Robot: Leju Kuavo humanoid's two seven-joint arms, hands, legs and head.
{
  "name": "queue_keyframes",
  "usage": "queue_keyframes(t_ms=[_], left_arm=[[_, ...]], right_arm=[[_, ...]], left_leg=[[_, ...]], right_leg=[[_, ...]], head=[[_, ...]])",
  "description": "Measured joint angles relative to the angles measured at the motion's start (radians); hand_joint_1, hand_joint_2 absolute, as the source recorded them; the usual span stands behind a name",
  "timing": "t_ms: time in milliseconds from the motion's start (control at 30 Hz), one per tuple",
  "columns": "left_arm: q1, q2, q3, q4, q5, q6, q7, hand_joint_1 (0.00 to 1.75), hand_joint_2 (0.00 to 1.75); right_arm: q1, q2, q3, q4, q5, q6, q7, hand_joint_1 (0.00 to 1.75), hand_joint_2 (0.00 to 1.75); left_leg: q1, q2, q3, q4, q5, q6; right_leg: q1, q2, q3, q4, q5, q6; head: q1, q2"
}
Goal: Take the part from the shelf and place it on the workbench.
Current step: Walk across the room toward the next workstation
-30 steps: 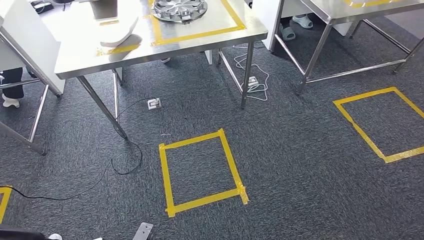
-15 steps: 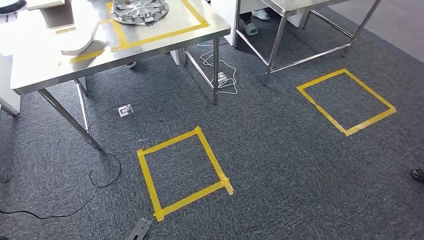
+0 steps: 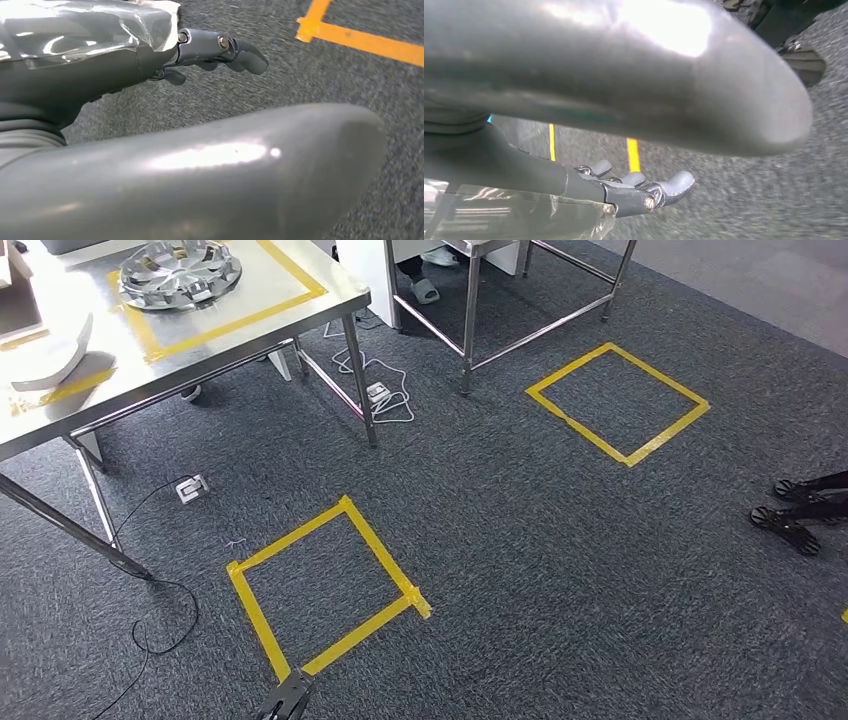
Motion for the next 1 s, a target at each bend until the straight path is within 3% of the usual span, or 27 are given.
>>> queue_keyframes(t_ms=[33, 67, 100, 167, 200, 233, 267, 300, 367, 433, 500, 533, 567, 600, 667, 733, 800, 867, 933, 1000], left_arm=[[-0.002, 0.0, -0.002, 0.002, 0.0, -0.003, 0.0, 0.0, 0.0], [-0.004, -0.001, -0.003, 0.002, 0.001, -0.006, 0.002, 0.0, 0.0], [-0.008, -0.003, -0.005, 0.003, 0.004, -0.008, 0.006, 0.0, 0.0], [-0.015, -0.009, -0.006, 0.01, 0.015, -0.012, 0.015, 0.0, 0.0], [-0.018, -0.014, -0.006, 0.014, 0.022, -0.012, 0.02, 0.0, 0.0], [-0.02, -0.021, -0.005, 0.019, 0.028, -0.013, 0.022, 0.0, 0.0], [-0.022, -0.029, -0.004, 0.022, 0.034, -0.013, 0.023, 0.0, 0.0], [-0.023, -0.035, -0.002, 0.025, 0.037, -0.013, 0.023, 0.0, 0.0], [-0.023, -0.05, 0.002, 0.031, 0.042, -0.016, 0.02, 0.0, 0.0], [-0.015, -0.062, 0.003, 0.041, 0.042, -0.02, 0.017, 0.0, 0.0], [-0.006, -0.069, 0.003, 0.05, 0.041, -0.024, 0.016, 0.0, 0.0], [-0.004, -0.072, 0.003, 0.054, 0.041, -0.026, 0.015, 0.0, 0.0], [-0.003, -0.075, 0.002, 0.056, 0.041, -0.027, 0.014, 0.0, 0.0], [-0.003, -0.078, 0.003, 0.059, 0.041, -0.027, 0.014, 0.0, 0.0], [-0.005, -0.082, 0.003, 0.061, 0.041, -0.028, 0.012, 0.0, 0.0], [-0.006, -0.085, 0.003, 0.063, 0.04, -0.029, 0.011, 0.0, 0.0], [-0.008, -0.088, 0.003, 0.066, 0.035, -0.031, 0.013, 0.0, 0.0], [-0.008, -0.09, 0.003, 0.07, 0.022, -0.038, 0.02, 0.0, 0.0], [-0.005, -0.087, 0.002, 0.079, 0.012, -0.046, 0.027, 0.0, 0.0], [0.002, -0.081, 0.003, 0.089, 0.01, -0.045, 0.026, 0.0, 0.0]], right_arm=[[0.001, 0.001, -0.002, 0.006, -0.002, -0.003, -0.001, 0.0, 0.0], [0.001, 0.002, -0.003, 0.011, -0.003, -0.007, 0.0, 0.0, 0.0], [0.001, 0.002, -0.004, 0.015, -0.001, -0.013, 0.002, 0.0, 0.0], [-0.005, 0.004, -0.006, 0.021, 0.011, -0.025, 0.014, 0.0, 0.0], [-0.008, 0.004, -0.006, 0.024, 0.021, -0.03, 0.021, 0.0, 0.0], [-0.011, 0.003, -0.006, 0.027, 0.031, -0.033, 0.03, 0.0, 0.0], [-0.012, 0.0, -0.006, 0.031, 0.04, -0.035, 0.038, 0.0, 0.0], [-0.011, -0.002, -0.005, 0.034, 0.048, -0.036, 0.048, 0.0, 0.0], [-0.008, -0.01, -0.004, 0.036, 0.066, -0.037, 0.075, 0.0, 0.0], [-0.001, -0.025, -0.005, 0.023, 0.081, -0.038, 0.11, 0.0, 0.0], [0.016, -0.04, -0.008, -0.003, 0.093, -0.038, 0.143, 0.0, 0.0], [0.028, -0.045, -0.01, -0.019, 0.098, -0.038, 0.157, 0.0, 0.0], [0.04, -0.05, -0.013, -0.034, 0.102, -0.038, 0.17, 0.0, 0.0], [0.05, -0.055, -0.015, -0.051, 0.106, -0.038, 0.179, 0.0, 0.0], [0.061, -0.063, -0.019, -0.079, 0.11, -0.038, 0.19, 0.0, 0.0], [0.072, -0.069, -0.022, -0.106, 0.116, -0.037, 0.206, 0.0, 0.0], [0.101, -0.075, -0.033, -0.152, 0.133, -0.032, 0.25, 0.0, 0.0], [0.144, -0.079, -0.054, -0.221, 0.165, -0.016, 0.32, 0.0, 0.0], [0.187, -0.078, -0.084, -0.302, 0.208, 0.01, 0.381, 0.0, 0.0], [0.219, -0.07, -0.12, -0.367, 0.251, 0.039, 0.411, 0.0, 0.0]], left_leg=[[0.0, -0.003, 0.002, -0.004, 0.015, 0.003], [0.0, -0.01, 0.022, -0.047, 0.047, 0.008], [0.0, -0.027, 0.053, -0.116, 0.086, 0.015], [0.0, -0.083, 0.103, -0.229, 0.136, 0.03], [-0.001, -0.102, 0.113, -0.253, 0.143, 0.035], [-0.004, -0.106, 0.113, -0.257, 0.141, 0.039], [-0.007, -0.092, 0.113, -0.265, 0.145, 0.041], [-0.007, -0.076, 0.116, -0.276, 0.149, 0.043], [-0.006, -0.047, 0.119, -0.3, 0.162, 0.051], [-0.01, -0.016, 0.116, -0.308, 0.169, 0.057], [-0.017, 0.019, 0.112, -0.307, 0.171, 0.058], [-0.019, 0.034, 0.11, -0.306, 0.171, 0.059], [-0.02, 0.048, 0.108, -0.305, 0.171, 0.058], [-0.022, 0.061, 0.107, -0.302, 0.171, 0.057], [-0.027, 0.085, 0.105, -0.294, 0.168, 0.051], [-0.03, 0.105, 0.104, -0.29, 0.168, 0.041], [-0.027, 0.114, 0.104, -0.287, 0.167, 0.029], [-0.02, 0.076, 0.091, -0.249, 0.133, 0.017], [-0.013, 0.021, 0.048, -0.135, 0.055, 0.006], [-0.01, 0.001, 0.005, -0.015, 0.0, 0.002]], right_leg=[[0.002, 0.013, 0.0, 0.0, 0.001, 0.0], [0.003, 0.027, 0.0, 0.0, 0.003, 0.001], [0.004, 0.042, 0.001, 0.0, 0.005, 0.002], [0.003, 0.067, -0.003, 0.0, 0.011, 0.011], [0.0, 0.079, -0.008, -0.001, 0.015, 0.017], [-0.004, 0.09, -0.014, -0.003, 0.021, 0.025], [-0.006, 0.101, -0.02, -0.006, 0.026, 0.034], [-0.008, 0.097, -0.028, -0.005, 0.029, 0.039], [-0.003, 0.045, -0.057, 0.04, 0.006, 0.038], [-0.001, -0.015, -0.114, 0.165, -0.054, 0.029], [-0.001, -0.03, -0.155, 0.273, -0.096, 0.033], [-0.001, -0.034, -0.148, 0.277, -0.097, 0.039], [-0.001, -0.039, -0.117, 0.236, -0.084, 0.047], [0.0, -0.053, -0.067, 0.16, -0.062, 0.053], [0.005, -0.088, 0.014, 0.024, -0.032, 0.049], [0.012, -0.096, 0.031, -0.017, -0.025, 0.031], [0.011, -0.078, 0.027, -0.021, -0.017, 0.017], [0.005, -0.062, 0.026, -0.025, -0.008, 0.005], [0.004, -0.043, 0.021, -0.026, -0.001, -0.004], [0.008, -0.017, 0.014, -0.025, 0.006, -0.008]], head=[[0.0, 0.0], [0.0, 0.0], [0.0, 0.0], [0.002, 0.0], [0.001, 0.0], [-0.001, 0.0], [-0.004, 0.0], [-0.006, 0.0], [-0.002, 0.0], [0.002, 0.0], [0.003, 0.0], [0.003, 0.0], [0.003, 0.0], [0.003, 0.0], [0.002, 0.0], [0.0, 0.0], [0.0, 0.0], [-0.002, 0.0], [-0.003, 0.0], [-0.003, 0.0]])
